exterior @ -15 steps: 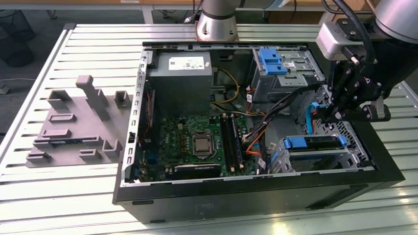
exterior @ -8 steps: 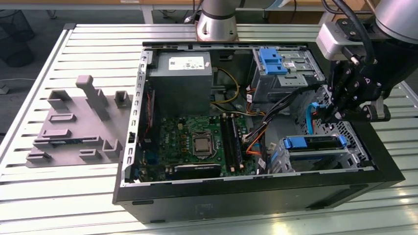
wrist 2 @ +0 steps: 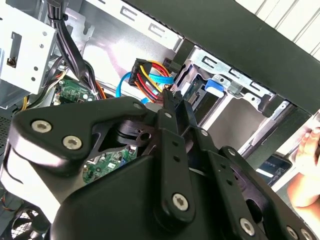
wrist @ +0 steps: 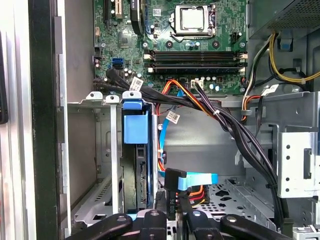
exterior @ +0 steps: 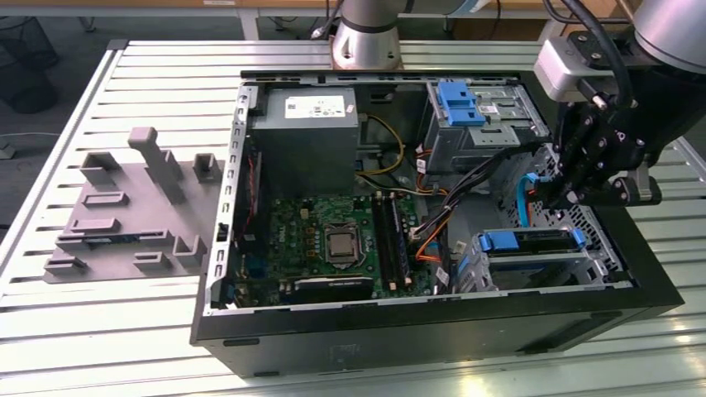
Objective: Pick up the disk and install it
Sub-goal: 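Insert the first disk wire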
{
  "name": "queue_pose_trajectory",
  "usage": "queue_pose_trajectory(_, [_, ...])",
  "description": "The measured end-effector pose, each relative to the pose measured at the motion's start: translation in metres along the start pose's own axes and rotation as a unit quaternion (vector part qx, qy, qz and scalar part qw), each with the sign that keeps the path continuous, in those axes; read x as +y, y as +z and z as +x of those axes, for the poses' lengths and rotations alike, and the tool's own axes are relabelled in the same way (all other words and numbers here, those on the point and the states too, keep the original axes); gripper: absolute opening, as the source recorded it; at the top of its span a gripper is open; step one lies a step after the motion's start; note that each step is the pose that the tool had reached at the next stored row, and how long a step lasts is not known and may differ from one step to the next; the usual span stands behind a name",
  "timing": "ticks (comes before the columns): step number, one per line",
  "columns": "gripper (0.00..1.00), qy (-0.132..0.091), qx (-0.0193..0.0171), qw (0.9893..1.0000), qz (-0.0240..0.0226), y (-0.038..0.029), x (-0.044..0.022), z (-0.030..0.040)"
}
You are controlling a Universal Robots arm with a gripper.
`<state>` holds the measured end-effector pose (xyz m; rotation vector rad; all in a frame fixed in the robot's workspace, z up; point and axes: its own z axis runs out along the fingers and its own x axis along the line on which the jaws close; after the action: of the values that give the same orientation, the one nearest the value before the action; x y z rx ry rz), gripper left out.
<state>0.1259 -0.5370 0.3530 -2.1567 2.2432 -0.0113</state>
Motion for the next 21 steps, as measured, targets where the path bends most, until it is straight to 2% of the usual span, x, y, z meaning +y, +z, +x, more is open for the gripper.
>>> queue_pose_trajectory(3, [0.24,0.0,0.0,1.0,0.003,-0.0001,0.0008,0.0001])
queue_pose_trajectory(5, [0.24,0.0,0.0,1.0,0.0066,-0.0002,0.002,0.0])
queue_pose_trajectory(7, [0.24,0.0,-0.0003,0.9999,0.0125,-0.0002,0.0041,0.0002])
queue_pose_trajectory(9, [0.24,0.0,-0.0006,0.9998,0.0207,-0.0003,0.0069,0.0003])
queue_pose_trajectory(13, [0.24,0.0,-0.001,0.9996,0.0298,-0.0003,0.0102,0.0004])
queue_pose_trajectory(18, [0.24,-0.001,-0.0011,0.9995,0.031,-0.0003,0.0108,0.0004])
queue_pose_trajectory(21, [0.24,-0.001,-0.0011,0.9995,0.031,0.0005,0.0148,0.0006])
